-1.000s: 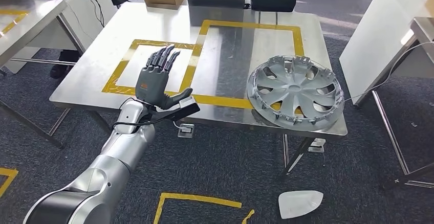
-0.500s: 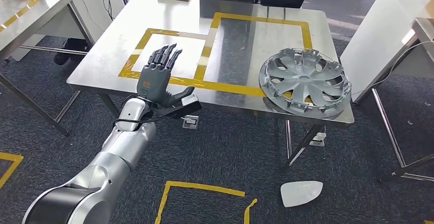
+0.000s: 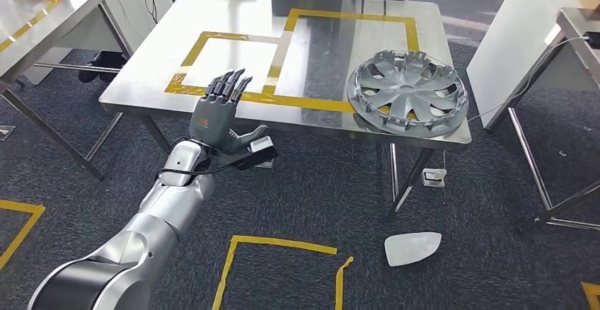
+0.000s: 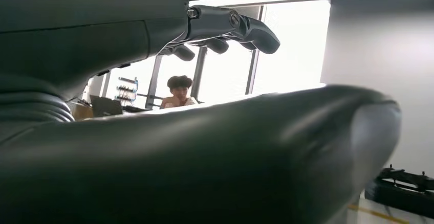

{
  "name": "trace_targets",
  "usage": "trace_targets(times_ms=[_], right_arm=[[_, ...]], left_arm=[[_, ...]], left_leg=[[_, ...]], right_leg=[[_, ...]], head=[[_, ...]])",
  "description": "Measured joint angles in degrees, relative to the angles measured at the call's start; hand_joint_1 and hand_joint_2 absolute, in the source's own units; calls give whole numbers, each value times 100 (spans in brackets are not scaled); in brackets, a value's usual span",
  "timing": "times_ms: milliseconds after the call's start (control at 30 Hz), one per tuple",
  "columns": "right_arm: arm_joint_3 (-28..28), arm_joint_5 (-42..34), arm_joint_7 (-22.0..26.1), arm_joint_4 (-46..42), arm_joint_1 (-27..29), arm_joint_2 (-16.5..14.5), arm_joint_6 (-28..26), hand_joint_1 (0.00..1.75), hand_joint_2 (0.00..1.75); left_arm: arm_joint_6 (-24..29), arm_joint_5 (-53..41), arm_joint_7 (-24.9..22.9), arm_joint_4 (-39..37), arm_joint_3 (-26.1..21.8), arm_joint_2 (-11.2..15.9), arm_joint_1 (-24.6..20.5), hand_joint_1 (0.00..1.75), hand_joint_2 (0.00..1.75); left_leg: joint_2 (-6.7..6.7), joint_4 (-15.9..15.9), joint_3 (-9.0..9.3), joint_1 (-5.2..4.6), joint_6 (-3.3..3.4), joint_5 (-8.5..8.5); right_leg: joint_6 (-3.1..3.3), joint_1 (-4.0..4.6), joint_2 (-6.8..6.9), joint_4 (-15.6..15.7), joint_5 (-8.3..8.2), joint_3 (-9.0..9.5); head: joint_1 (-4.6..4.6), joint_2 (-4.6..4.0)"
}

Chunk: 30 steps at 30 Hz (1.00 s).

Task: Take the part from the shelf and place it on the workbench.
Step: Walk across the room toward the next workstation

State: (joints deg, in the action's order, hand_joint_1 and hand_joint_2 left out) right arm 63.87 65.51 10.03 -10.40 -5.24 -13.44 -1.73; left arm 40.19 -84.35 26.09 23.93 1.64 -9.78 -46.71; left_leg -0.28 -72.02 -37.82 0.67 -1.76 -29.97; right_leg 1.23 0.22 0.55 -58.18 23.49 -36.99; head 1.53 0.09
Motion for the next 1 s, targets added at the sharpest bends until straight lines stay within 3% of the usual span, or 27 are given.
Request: trace_targets(times_ms=[33,100,133,200,233,300,367,400,433,467,533,600,667,733,800,867,900,933,967,1000], right_arm=[[0,10,-3,0,0,0,0,0,0],[0,45,-11,0,-1,-1,0,0,0],[0,67,-16,1,-2,-3,0,0,0],[-1,98,-28,3,4,-10,0,0,0],[-3,107,-34,5,8,-14,-1,0,0],[-8,122,-43,7,13,-17,-2,0,0],[-16,148,-60,7,5,-17,-1,0,0],[-22,162,-75,7,2,-17,0,0,0],[-29,178,-89,7,0,-17,0,0,0],[-39,189,-100,7,-1,-17,0,0,0],[-58,198,-113,7,-11,-17,0,0,0],[-70,200,-143,7,-42,-19,0,0,0],[-74,193,-180,7,-64,-25,0,0,0],[-74,175,-190,7,-66,-31,-4,0,0],[-74,150,-189,7,-66,-31,-9,0,0],[-74,109,-212,7,-56,-30,-9,0,0],[-72,85,-236,7,-46,-27,-9,0,0],[-67,54,-264,7,-33,-22,-9,0,0],[-60,21,-290,7,-19,-16,-9,0,0],[-48,-15,-322,7,-5,-11,-9,0,0]], left_arm=[[0,6,-19,1,8,2,5,0,0],[2,6,-68,11,20,7,15,0,0],[3,5,-96,16,23,16,26,0,0],[4,0,-146,18,26,51,60,0,0],[4,-8,-169,20,28,67,72,0,0],[4,-28,-219,29,32,88,90,0,0],[4,-39,-266,37,35,117,128,0,0],[4,-40,-292,36,36,135,164,0,0],[4,-40,-322,32,37,154,208,0,0],[4,-36,-355,25,37,172,252,0,0],[4,-3,-434,9,37,203,325,0,0],[5,71,-532,-7,35,247,388,0,0],[-30,154,-689,-75,31,292,434,0,0],[-187,213,-967,-234,23,338,461,0,0],[-442,273,-1292,-408,12,414,515,0,0],[-745,409,-1598,-543,-27,498,629,0,0],[-895,515,-1724,-598,-68,537,713,0,44],[-1030,649,-1829,-647,-129,576,811,0,87],[-1143,809,-1914,-684,-209,615,918,0,131],[-1240,995,-1991,-712,-313,657,1025,0,175]], left_leg=[[0,364,286,11,-4,44],[-11,1064,758,-8,47,-35],[-15,1255,860,-35,91,-99],[-9,1316,824,-73,204,-36],[1,1319,786,-82,259,26],[16,1338,660,-73,354,178],[17,1332,489,-81,388,325],[18,1328,397,-86,388,395],[20,1321,301,-90,384,464],[22,1314,202,-91,376,533],[21,1298,31,-89,350,661],[23,1291,-62,-91,295,758],[33,1313,-79,-80,219,842],[33,1331,-90,-66,147,887],[24,1084,-199,-57,85,624],[21,430,-405,-33,26,134],[22,95,-486,-18,-3,-30],[22,-104,-500,-1,-28,-83],[24,-100,-413,17,-48,-40],[28,125,-215,36,-65,63]], right_leg=[[-28,-4,1,-15,-60,-82],[-98,-11,3,-46,-166,-185],[-138,-18,3,-46,-219,-205],[-219,-55,-3,-27,-312,-222],[-254,-75,-10,-58,-266,-254],[-305,-96,-26,-409,148,-396],[-330,-96,-34,-1118,725,-576],[-334,-96,-36,-1442,868,-619],[-331,-94,-38,-1631,880,-590],[-320,-91,-39,-1639,786,-469],[-275,-74,-41,-1112,571,52],[-213,-30,-43,-356,651,608],[-146,18,-43,-22,762,795],[-73,10,-30,15,664,765],[-2,-21,-17,62,534,705],[32,-29,-15,67,439,602],[30,-30,-17,65,399,550],[23,-32,-19,61,363,500],[9,-37,-22,56,331,452],[-9,-46,-25,45,306,409]], head=[[2,0],[-8,0],[-11,0],[-18,0],[-14,0],[-30,0],[-53,0],[-60,0],[-62,0],[-64,0],[-73,0],[-92,0],[-116,0],[-133,0],[-116,0],[-93,0],[-89,0],[-87,0],[-84,0],[-81,0]])
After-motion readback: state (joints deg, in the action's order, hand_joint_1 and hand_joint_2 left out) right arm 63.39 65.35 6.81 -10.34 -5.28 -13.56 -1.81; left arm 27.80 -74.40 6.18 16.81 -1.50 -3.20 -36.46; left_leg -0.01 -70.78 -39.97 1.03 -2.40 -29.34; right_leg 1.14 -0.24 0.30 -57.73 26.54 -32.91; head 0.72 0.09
